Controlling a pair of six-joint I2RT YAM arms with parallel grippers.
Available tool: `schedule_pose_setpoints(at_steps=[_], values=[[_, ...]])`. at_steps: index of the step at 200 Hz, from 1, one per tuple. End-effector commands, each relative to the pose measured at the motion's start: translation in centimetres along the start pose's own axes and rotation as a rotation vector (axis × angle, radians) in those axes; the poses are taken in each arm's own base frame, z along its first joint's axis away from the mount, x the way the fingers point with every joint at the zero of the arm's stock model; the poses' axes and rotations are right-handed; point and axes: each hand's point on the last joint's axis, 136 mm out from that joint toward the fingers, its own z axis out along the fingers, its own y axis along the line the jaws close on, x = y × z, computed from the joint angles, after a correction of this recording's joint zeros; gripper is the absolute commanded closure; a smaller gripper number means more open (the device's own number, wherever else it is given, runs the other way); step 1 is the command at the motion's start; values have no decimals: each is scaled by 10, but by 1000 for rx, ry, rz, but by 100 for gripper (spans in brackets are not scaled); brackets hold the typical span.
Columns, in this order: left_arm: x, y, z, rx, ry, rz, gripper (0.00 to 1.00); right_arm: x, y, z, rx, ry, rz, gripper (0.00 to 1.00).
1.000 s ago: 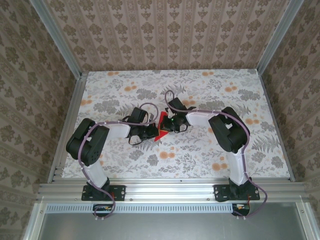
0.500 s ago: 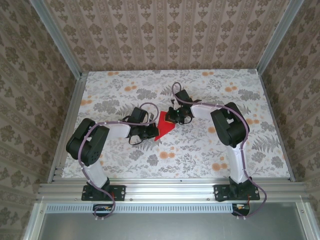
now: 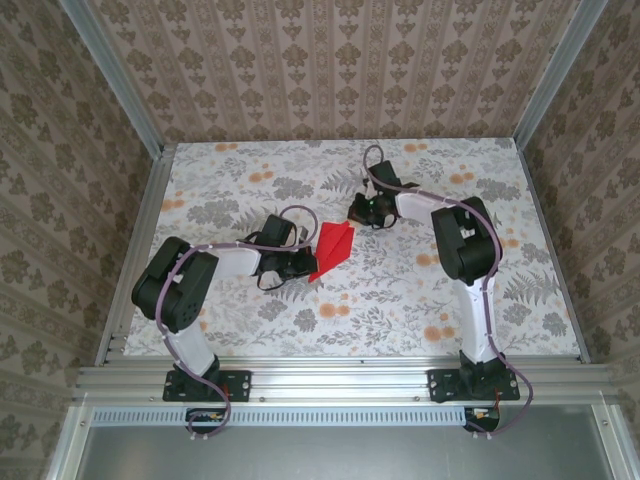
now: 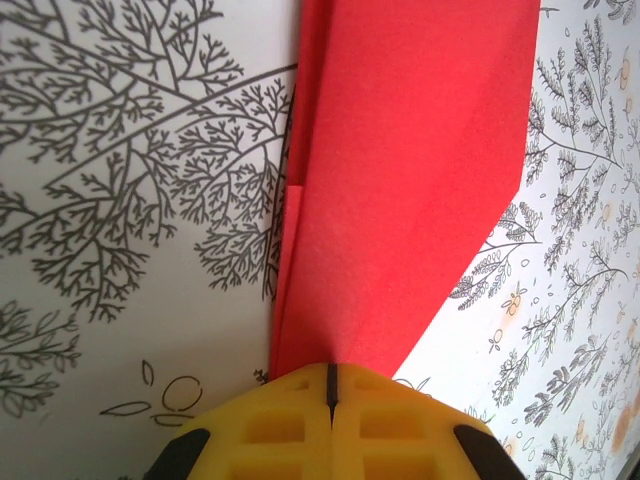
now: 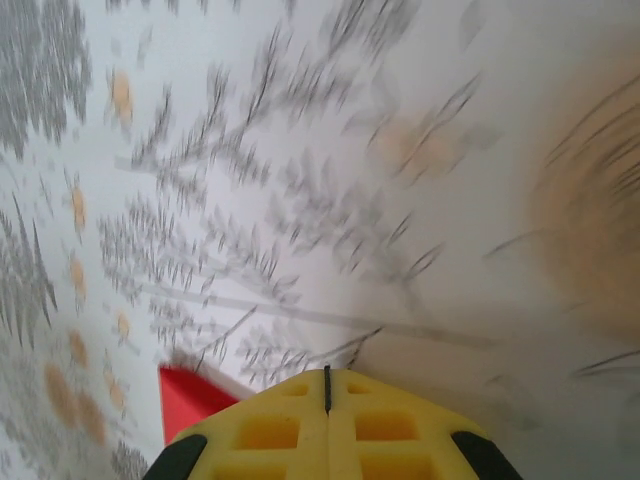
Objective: Fold a paper plane with a square sheet of paper (pick it up from the middle)
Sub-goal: Fourth fold the wing at the center of the table.
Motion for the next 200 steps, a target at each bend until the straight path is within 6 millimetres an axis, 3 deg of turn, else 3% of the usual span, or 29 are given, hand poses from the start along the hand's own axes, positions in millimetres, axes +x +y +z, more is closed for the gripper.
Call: schedule_pose_setpoints(at_steps=[1, 26, 56, 93, 137, 200], values=[[60, 58, 1, -215, 182, -93, 100, -15, 8, -16, 16, -42, -32, 94], [56, 54, 1, -209, 173, -91, 100, -13, 33, -39, -64, -61, -33, 92], [55, 53, 2, -207, 165, -85, 100, 20, 54, -49, -152, -40, -23, 91], [55, 53, 3, -205, 167, -81, 100, 77, 69, -34, -196, 47, -8, 92], [55, 53, 4, -205, 170, -82, 100, 125, 76, -4, -183, 162, -31, 98], [55, 53, 4, -206, 168, -83, 100, 146, 62, 10, -162, 205, 1, 100]])
